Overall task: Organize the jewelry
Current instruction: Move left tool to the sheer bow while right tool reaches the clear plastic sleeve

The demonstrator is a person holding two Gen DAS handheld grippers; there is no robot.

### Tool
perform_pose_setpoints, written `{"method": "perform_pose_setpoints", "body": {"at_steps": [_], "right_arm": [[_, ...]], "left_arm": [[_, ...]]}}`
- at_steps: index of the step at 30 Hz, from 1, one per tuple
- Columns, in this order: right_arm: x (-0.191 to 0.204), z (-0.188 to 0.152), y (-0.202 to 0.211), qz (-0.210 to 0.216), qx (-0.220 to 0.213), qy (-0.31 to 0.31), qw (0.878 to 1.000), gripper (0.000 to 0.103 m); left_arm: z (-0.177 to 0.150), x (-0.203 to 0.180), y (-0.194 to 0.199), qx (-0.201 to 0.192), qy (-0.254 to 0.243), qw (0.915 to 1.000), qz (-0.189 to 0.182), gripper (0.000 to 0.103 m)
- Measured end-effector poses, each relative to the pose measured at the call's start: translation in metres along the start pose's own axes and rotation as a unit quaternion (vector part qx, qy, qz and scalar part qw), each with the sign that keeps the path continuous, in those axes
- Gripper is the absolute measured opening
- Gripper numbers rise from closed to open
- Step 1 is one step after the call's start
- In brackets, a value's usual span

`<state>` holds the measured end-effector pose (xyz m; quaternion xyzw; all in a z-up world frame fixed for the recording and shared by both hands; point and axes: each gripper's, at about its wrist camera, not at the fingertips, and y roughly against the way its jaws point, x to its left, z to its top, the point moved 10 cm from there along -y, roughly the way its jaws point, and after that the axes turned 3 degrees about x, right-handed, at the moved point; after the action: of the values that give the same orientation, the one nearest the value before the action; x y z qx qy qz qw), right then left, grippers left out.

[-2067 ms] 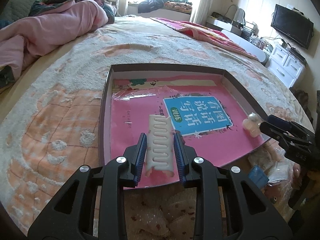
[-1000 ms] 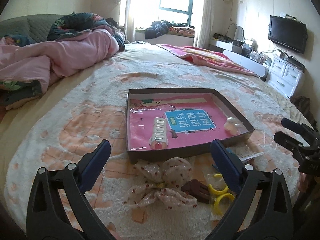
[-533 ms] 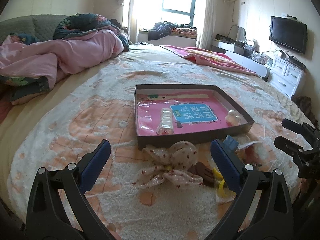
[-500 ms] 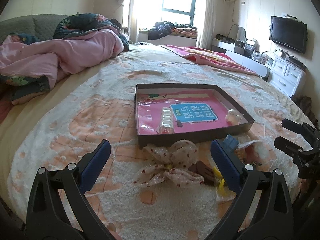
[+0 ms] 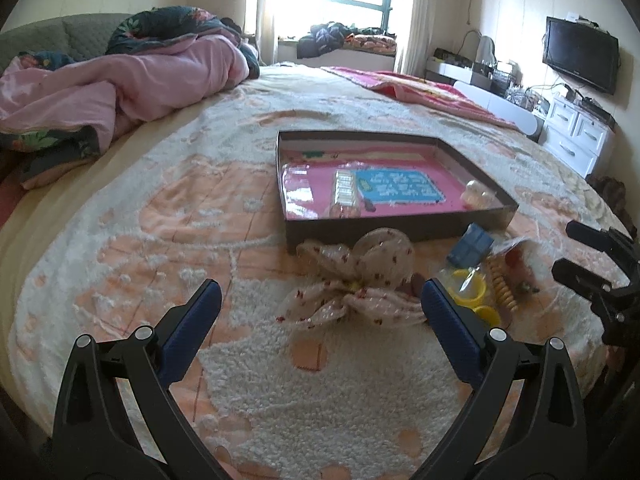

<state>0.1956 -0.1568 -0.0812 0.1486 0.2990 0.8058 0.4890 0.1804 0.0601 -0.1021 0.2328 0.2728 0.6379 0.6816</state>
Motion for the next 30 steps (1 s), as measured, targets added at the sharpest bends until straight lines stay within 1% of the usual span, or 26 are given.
{"method": "perform_pose_setpoints", "body": {"at_steps": [7,13,18,20,21,22,24,25,26,27,28,29,30], "right_arm": [[-0.015,-0.005,-0.024,-0.023,0.02,-0.003,1.0,0.087],[-0.023,-0.008,-0.042,-0.002,0.039,-0.063,0.997,0.087],[-0.023,-0.009,-0.051,0.008,0.049,-0.101,0.994,0.087],[-0.025,-0.01,-0.054,0.01,0.053,-0.119,0.991,0.086],[-0.025,-0.01,-0.055,0.011,0.055,-0.127,0.99,0.083],[-0.026,-0.01,-0.057,0.015,0.058,-0.136,0.989,0.078],[-0.027,-0.012,-0.06,0.019,0.065,-0.147,0.987,0.075],[-0.028,-0.013,-0.06,0.018,0.066,-0.147,0.987,0.072],[-0.028,-0.015,-0.06,0.017,0.068,-0.147,0.987,0.072],[-0.029,-0.016,-0.06,0.018,0.069,-0.147,0.987,0.07],[-0.03,-0.017,-0.059,0.018,0.069,-0.146,0.987,0.068],[-0.03,-0.018,-0.058,0.019,0.069,-0.141,0.987,0.066],[-0.029,-0.019,-0.056,0.018,0.07,-0.136,0.988,0.064]], "left_arm": [[-0.012,0.006,-0.018,0.024,0.013,0.9996,-0.006,0.091],[-0.009,0.005,-0.027,0.026,0.026,0.9991,-0.019,0.091],[-0.009,-0.003,-0.033,0.031,0.033,0.998,-0.044,0.091],[-0.008,-0.005,-0.038,0.037,0.045,0.9966,-0.059,0.091],[-0.008,-0.005,-0.04,0.038,0.051,0.9958,-0.066,0.087],[-0.007,-0.007,-0.042,0.04,0.054,0.9952,-0.071,0.085],[-0.008,-0.008,-0.046,0.046,0.058,0.9942,-0.079,0.074],[-0.008,-0.01,-0.048,0.049,0.058,0.9937,-0.083,0.071],[-0.009,-0.012,-0.05,0.053,0.057,0.9932,-0.086,0.064],[-0.011,-0.013,-0.052,0.056,0.056,0.993,-0.088,0.054],[-0.013,-0.016,-0.053,0.062,0.053,0.9924,-0.093,0.048],[-0.015,-0.019,-0.054,0.066,0.051,0.9919,-0.096,0.035],[-0.017,-0.021,-0.055,0.069,0.048,0.9915,-0.099,0.026]]}}
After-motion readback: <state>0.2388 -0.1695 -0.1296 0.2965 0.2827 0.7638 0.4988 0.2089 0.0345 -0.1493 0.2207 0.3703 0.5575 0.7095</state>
